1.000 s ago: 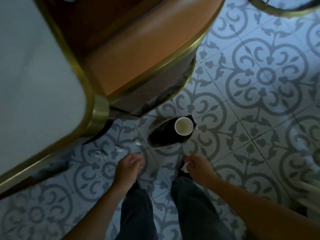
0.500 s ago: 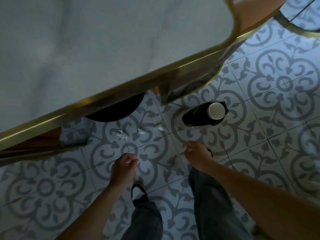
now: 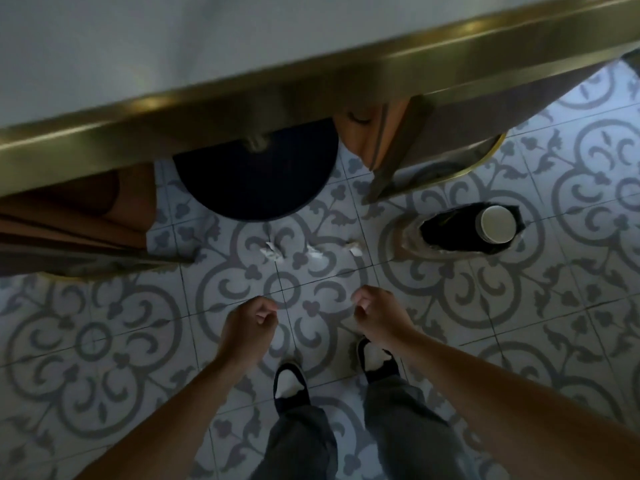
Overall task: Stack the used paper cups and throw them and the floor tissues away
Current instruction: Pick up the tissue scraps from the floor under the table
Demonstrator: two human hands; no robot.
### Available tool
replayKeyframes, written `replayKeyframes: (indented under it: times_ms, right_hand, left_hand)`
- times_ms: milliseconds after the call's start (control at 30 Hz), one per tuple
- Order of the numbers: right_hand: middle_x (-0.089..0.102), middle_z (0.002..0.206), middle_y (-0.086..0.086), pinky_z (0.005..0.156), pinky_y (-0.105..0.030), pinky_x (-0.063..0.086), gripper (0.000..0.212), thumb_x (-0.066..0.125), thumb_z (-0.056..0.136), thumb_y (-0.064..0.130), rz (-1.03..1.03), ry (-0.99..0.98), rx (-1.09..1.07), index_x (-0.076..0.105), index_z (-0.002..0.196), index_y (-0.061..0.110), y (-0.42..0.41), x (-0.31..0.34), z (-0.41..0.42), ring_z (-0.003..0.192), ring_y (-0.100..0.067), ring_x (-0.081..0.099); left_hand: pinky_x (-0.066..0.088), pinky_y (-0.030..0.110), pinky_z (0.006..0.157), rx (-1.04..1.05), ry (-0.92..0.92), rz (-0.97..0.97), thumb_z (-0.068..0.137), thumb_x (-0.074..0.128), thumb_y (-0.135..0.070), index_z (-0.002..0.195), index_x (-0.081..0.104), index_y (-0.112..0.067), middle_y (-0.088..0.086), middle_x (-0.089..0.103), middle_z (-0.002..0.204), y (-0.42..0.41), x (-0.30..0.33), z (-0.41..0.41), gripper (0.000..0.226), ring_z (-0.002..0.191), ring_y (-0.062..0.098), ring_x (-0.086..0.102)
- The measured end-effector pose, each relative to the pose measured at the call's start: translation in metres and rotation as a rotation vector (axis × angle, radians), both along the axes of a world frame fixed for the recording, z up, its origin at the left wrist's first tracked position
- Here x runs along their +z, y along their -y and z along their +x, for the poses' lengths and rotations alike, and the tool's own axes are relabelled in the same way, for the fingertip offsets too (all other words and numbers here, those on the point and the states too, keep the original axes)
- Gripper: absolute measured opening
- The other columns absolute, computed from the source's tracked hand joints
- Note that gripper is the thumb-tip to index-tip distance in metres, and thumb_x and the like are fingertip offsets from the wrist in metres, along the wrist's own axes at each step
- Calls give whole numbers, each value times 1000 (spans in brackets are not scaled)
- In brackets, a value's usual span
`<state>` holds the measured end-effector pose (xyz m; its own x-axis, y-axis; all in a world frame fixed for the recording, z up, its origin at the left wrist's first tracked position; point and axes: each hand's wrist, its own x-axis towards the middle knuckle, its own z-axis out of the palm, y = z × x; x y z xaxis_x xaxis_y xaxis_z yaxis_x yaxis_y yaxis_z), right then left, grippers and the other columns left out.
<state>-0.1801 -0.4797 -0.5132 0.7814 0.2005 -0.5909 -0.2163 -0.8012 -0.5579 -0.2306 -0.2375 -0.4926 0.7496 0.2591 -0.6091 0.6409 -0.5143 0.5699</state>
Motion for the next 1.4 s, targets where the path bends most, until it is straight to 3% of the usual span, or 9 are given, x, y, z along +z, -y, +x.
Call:
replayKeyframes:
  times_ms: [167,267,367,467,633,700,833,933,1400]
  right_hand:
    - [64,106,3,80,-33,55,22,51,90,17,-94,85,170,60,109,19,-3,-57,34,92,-14,62]
    - [64,100,-1,68,-31,52,18,50,88,19,-139,165,284,60,102,18,-2,-107,58,86,-19,64]
    - [63,109,-2,68,-26,48,27,53,88,23,-156,196,332,57,115,21,-2,-160,87,91,-17,61]
    - [60,120,-6,82,-35,51,33,54,88,23,-147,167,420,55,121,21,0,-205,113,102,-22,59]
    - [60,115,-6,86,-40,50,23,55,88,28,-245,208,640,58,110,22,-4,-259,157,104,-26,58]
    - [61,113,-4,79,-36,48,18,56,88,31,-273,196,706,58,105,26,-9,-270,173,98,-23,59]
    - [56,124,-9,91,-40,48,40,63,86,24,-292,244,797,54,124,19,-14,-284,196,107,-25,56]
    - [54,127,-8,94,-40,46,43,62,87,25,-329,308,865,52,128,19,-12,-293,201,112,-24,53]
    - [49,136,-10,99,-38,43,48,60,89,18,-406,304,920,46,135,14,5,-292,183,120,-25,51]
  left_hand:
    - [48,24,72,-37,84,75,92,61,-11,96,68,-22,-5,69,93,-3,-57,21,14,82,5,61]
    - [54,30,77,-98,134,97,92,61,-12,97,68,-22,-4,69,93,-11,-102,36,13,83,8,63]
    - [57,36,78,-181,196,160,91,63,-13,100,69,-19,0,70,94,-23,-151,49,12,83,15,65]
    - [59,40,79,-248,203,207,92,62,-15,105,69,-20,2,71,99,-37,-198,61,15,86,19,67]
    - [54,25,69,-346,274,262,90,64,-14,107,67,-22,-1,72,100,-63,-261,84,19,74,7,63]
    - [50,22,67,-401,309,306,91,65,-13,111,67,-20,0,72,103,-74,-276,96,21,75,7,64]
    - [55,37,79,-463,354,424,91,63,-14,117,66,-19,4,71,110,-90,-293,117,27,91,24,67]
    - [52,35,82,-472,398,464,90,64,-15,118,67,-16,6,70,114,-96,-300,119,28,96,27,67]
    - [45,43,101,-545,143,434,91,64,-24,135,55,-21,5,51,142,-82,-312,111,45,124,28,53]
